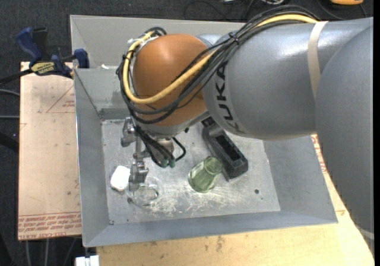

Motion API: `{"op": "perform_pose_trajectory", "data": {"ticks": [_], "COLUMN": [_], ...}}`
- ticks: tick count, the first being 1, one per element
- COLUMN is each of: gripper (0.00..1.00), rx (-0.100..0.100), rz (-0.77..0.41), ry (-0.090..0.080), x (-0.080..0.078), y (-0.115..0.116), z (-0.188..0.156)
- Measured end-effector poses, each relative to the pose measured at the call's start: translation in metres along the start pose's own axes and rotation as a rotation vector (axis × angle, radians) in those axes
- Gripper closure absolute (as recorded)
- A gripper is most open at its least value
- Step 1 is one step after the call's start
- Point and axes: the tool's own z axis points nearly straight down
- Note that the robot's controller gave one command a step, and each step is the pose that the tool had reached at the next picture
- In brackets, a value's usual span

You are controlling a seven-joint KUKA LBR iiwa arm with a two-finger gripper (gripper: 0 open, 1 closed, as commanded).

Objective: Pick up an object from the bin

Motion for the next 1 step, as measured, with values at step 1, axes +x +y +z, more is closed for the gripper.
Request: {"op": "perform_pose_trajectory", "data": {"ticks": [1], "gripper": [0.0], "rx": [0.001], "rz": [-0.095], "ry": [0.005], "x": [0.0149], "y": [-0.0116], "z": [0.0616]}}
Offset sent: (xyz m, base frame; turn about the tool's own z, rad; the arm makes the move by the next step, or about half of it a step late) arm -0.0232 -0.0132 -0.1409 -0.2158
